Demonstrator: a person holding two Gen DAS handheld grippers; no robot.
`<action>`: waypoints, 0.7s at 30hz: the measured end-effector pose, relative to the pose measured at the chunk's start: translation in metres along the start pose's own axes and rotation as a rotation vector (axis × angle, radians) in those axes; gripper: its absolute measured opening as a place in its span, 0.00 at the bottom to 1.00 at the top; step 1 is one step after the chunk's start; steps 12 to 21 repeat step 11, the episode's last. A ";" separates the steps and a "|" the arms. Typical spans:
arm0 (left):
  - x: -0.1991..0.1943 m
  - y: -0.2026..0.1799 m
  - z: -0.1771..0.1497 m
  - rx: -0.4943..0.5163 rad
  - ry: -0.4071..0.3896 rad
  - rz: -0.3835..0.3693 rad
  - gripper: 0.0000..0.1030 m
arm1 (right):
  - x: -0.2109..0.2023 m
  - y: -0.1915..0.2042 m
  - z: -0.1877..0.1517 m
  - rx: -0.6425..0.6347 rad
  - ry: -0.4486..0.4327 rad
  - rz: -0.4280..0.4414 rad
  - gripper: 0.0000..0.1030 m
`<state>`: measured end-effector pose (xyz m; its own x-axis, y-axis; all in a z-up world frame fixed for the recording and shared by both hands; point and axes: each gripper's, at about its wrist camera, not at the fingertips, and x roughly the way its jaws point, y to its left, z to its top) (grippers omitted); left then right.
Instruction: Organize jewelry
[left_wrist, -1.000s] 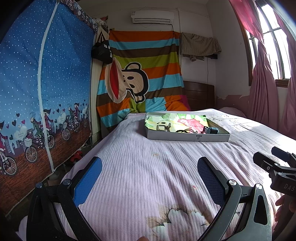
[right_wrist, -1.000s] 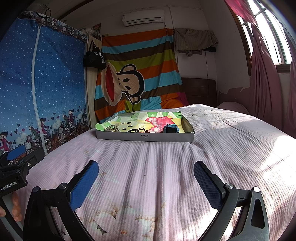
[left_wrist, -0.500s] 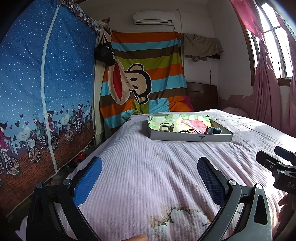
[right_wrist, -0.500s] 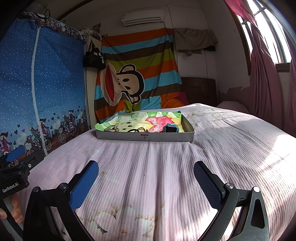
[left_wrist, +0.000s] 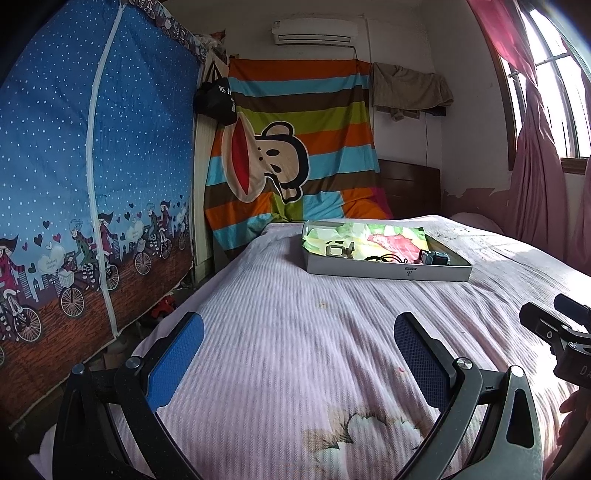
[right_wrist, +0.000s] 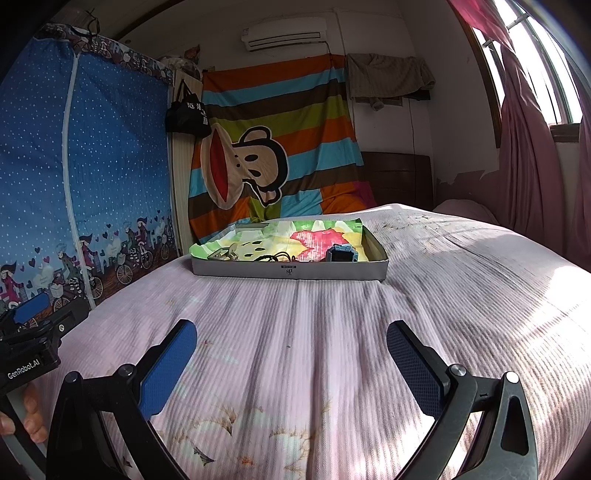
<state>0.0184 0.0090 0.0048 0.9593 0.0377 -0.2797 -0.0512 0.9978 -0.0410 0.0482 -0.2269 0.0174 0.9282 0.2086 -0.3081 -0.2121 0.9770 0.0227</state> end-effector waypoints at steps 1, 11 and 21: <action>0.000 0.001 0.000 0.000 0.001 0.001 0.98 | 0.000 0.000 0.000 0.000 0.000 0.000 1.00; 0.001 0.002 -0.002 -0.004 0.005 0.003 0.98 | 0.000 0.000 0.001 -0.001 0.000 0.000 1.00; 0.001 0.002 -0.002 -0.004 0.005 0.003 0.98 | 0.000 0.000 0.001 -0.001 0.000 0.000 1.00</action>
